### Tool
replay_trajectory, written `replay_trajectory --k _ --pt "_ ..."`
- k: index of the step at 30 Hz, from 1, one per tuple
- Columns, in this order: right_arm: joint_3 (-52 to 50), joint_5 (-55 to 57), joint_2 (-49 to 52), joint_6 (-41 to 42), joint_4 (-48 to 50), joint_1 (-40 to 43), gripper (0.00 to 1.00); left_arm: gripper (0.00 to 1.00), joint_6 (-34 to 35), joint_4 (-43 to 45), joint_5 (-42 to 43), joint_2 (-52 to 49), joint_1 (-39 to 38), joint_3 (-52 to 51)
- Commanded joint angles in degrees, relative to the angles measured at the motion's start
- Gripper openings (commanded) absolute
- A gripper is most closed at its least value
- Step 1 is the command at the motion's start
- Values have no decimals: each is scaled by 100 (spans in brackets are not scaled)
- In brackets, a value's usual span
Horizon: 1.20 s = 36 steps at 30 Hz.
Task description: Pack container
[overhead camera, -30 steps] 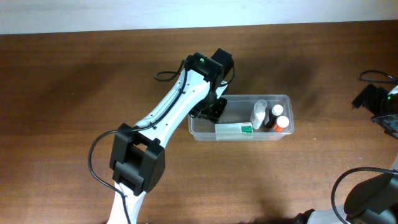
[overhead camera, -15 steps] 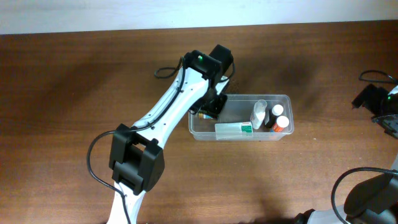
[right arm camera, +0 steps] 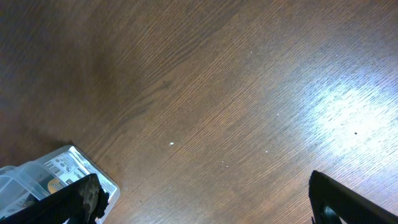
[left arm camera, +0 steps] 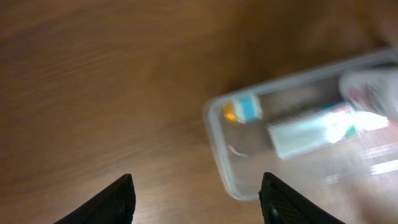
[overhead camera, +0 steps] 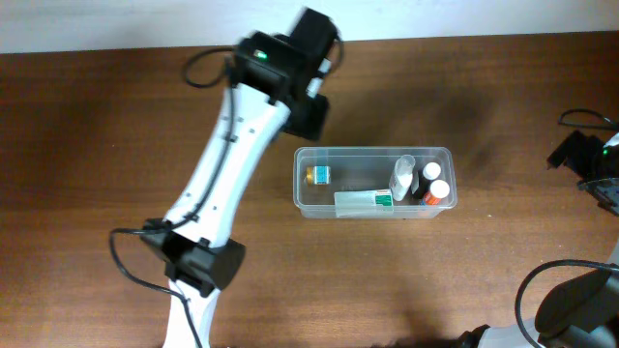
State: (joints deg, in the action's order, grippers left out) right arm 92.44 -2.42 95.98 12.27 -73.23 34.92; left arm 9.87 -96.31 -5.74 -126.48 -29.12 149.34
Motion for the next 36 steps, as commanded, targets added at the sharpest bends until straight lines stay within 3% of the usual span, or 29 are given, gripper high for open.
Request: replay_trajectory --k 1,12,14,17,24,36 --pt "-31 11 52 68 15 35 98 64 380 -39 -203 321 560 131" --pt "-31 11 52 68 15 35 99 66 691 -39 -205 1316 1786 129" --pt "-31 11 52 68 15 35 98 73 750 -39 -203 1392 1971 131" --pt "-31 11 52 68 15 35 98 99 841 -39 -216 1399 2236 125" --pt "-31 11 52 68 15 35 98 99 1749 -20 -223 1394 2712 -26" --pt "-31 11 52 68 15 35 98 99 1755 131 -223 1392 2780 -26"
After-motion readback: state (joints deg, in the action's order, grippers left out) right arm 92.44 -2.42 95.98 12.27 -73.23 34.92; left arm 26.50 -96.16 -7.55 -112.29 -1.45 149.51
